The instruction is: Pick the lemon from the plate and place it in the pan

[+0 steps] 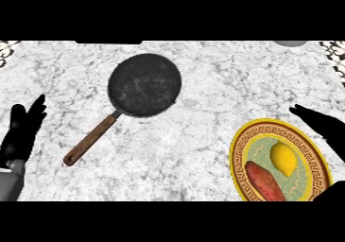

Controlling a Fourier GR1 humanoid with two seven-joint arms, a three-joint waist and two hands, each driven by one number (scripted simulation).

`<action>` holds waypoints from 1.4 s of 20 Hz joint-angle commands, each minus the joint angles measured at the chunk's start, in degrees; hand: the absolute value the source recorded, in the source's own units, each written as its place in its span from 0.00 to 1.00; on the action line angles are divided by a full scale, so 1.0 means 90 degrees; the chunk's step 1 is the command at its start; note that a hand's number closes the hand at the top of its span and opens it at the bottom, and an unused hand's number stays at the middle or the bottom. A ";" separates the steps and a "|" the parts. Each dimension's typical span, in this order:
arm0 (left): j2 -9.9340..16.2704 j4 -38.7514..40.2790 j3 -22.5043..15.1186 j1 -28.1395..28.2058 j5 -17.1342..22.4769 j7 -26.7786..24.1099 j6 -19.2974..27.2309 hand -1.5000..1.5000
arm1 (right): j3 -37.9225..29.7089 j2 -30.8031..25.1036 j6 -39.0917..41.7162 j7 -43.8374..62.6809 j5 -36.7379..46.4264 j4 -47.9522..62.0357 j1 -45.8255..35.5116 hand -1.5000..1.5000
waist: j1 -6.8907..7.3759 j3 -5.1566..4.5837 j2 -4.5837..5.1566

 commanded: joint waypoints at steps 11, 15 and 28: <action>-0.0237 -0.0343 0.0546 0.0443 -0.0315 -0.0057 -0.0422 0.50 | 0.0096 0.1467 0.1014 -0.0011 0.1750 0.1010 -0.0355 0.00 | -0.0077 0.0008 -0.0020; -0.0094 0.0213 0.0854 0.0041 -0.0447 -0.0080 -0.0651 0.50 | 0.0029 0.1638 0.1064 -0.0266 0.2172 0.0929 0.0104 0.00 | -0.0105 0.0008 -0.0020; -0.0625 -0.0060 0.1053 0.0264 -0.0971 -0.0112 -0.0735 0.50 | -0.0092 0.2813 0.1042 -0.1003 0.3446 0.1649 0.0218 0.00 | -0.0097 0.0008 -0.0019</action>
